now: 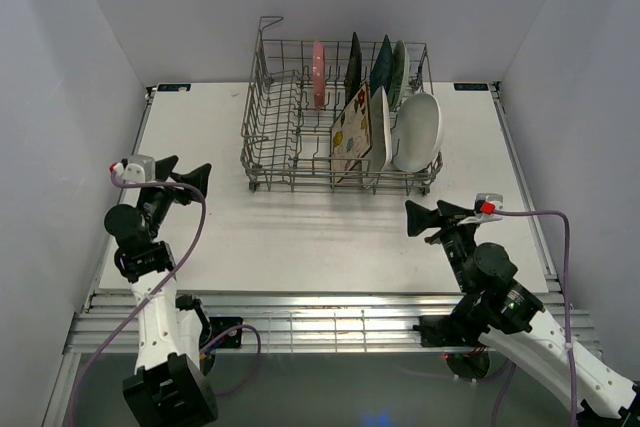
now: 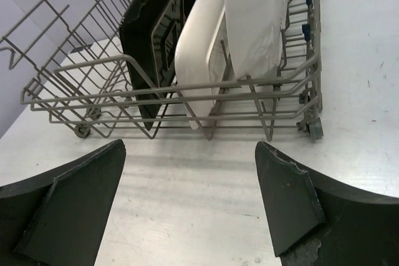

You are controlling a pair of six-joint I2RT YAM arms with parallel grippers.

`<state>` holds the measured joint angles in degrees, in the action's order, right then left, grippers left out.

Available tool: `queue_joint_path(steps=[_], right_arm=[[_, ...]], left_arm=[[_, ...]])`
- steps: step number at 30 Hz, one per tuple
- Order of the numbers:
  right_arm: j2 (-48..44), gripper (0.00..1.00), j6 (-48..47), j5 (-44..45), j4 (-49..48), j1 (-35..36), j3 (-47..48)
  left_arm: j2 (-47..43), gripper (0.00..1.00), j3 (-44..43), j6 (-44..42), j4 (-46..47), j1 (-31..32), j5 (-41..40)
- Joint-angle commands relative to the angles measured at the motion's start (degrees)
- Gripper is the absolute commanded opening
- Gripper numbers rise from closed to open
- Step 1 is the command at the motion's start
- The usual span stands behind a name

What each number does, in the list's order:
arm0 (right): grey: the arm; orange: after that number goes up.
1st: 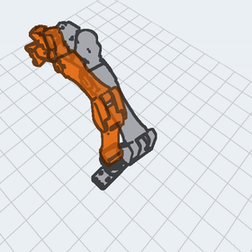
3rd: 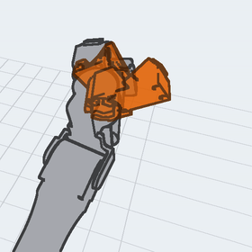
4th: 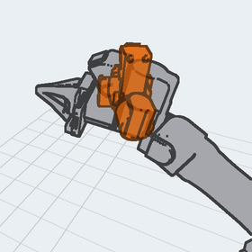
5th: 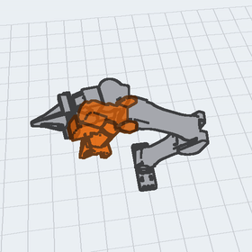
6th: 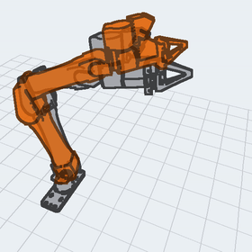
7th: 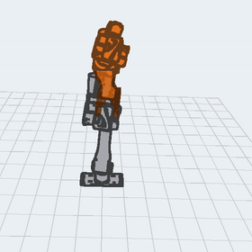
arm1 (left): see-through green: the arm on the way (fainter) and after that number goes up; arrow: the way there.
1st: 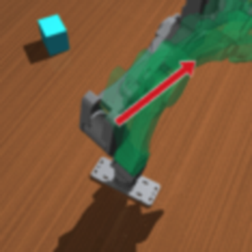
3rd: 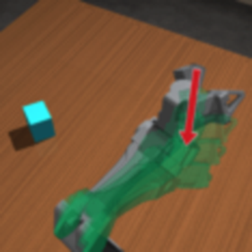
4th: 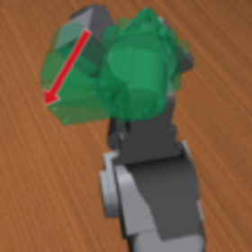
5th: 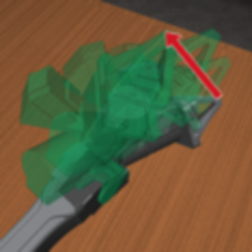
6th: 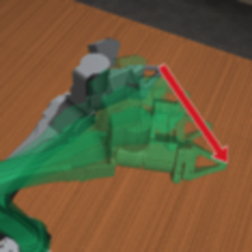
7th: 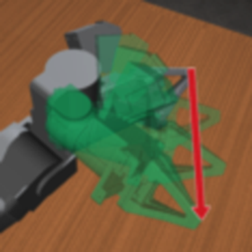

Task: Load the plates into the dish rack
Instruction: Reset both arms

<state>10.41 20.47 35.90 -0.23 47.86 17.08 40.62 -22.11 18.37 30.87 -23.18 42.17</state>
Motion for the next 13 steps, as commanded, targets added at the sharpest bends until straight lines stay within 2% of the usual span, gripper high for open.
queue_joint_path(steps=[1, 13], right_arm=[[-1.6, 0.9, 2.5, 1.6, 1.8, 0.1, -1.1], [-3.6, 0.9, 3.3, 2.1, 2.3, 0.1, -3.3]], left_arm=[[-2.1, 0.98, 1.6, -4.0, -4.0, -0.2, -2.4], [-5.6, 0.98, 2.7, -4.4, -6.3, -0.2, -1.1]])
